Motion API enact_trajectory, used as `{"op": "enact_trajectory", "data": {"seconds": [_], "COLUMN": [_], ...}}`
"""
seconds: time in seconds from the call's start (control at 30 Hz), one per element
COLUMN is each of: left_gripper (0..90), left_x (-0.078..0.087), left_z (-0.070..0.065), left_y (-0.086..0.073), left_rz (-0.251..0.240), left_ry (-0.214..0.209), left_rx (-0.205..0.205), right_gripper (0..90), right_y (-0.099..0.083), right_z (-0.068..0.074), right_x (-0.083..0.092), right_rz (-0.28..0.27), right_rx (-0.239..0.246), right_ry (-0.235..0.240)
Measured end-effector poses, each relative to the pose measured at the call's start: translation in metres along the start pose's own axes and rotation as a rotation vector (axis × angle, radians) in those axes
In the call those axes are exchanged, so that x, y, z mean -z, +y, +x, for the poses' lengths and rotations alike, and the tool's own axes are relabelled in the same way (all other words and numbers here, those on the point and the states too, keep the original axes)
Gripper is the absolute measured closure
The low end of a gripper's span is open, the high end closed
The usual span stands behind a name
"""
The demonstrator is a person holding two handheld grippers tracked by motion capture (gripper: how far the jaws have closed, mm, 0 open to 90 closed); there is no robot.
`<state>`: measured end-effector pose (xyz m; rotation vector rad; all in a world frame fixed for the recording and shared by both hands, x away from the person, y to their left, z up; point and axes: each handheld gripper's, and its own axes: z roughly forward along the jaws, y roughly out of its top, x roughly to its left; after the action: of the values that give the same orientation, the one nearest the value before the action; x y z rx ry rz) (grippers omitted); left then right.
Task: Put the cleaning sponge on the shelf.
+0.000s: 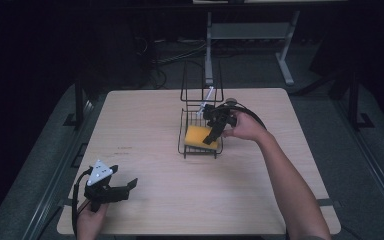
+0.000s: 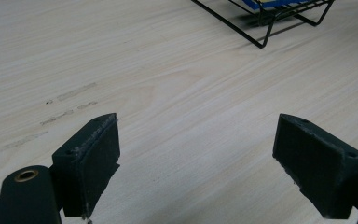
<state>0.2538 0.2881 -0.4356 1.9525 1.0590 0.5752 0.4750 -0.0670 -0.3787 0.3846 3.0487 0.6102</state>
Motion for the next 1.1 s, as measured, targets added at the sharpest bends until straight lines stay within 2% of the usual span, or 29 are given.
{"op": "enact_trajectory", "data": {"seconds": [0.37, 0.63, 0.9, 1.1], "left_gripper": [14.1, 14.1, 14.1, 14.1], "left_x": [0.0, 0.001, 0.001, 0.001], "left_z": [0.0, 0.0, 0.0, -0.001], "left_y": [0.0, 0.0, 0.0, 0.001], "left_rz": [0.004, 0.0, 0.0, 0.0], "left_ry": [0.001, 0.002, 0.001, -0.001], "left_rx": [-0.005, -0.001, -0.005, -0.01], "right_gripper": [17.5, 17.5, 17.4, 17.6], "right_y": [-0.001, -0.001, -0.002, -0.005], "right_z": [0.008, 0.016, 0.025, 0.031], "right_x": [0.007, 0.012, 0.012, 0.011], "right_rz": [0.026, 0.024, 0.056, 0.038], "right_rx": [0.015, 0.038, 0.06, 0.052], "right_ry": [-0.006, -0.011, -0.016, 0.001]}}
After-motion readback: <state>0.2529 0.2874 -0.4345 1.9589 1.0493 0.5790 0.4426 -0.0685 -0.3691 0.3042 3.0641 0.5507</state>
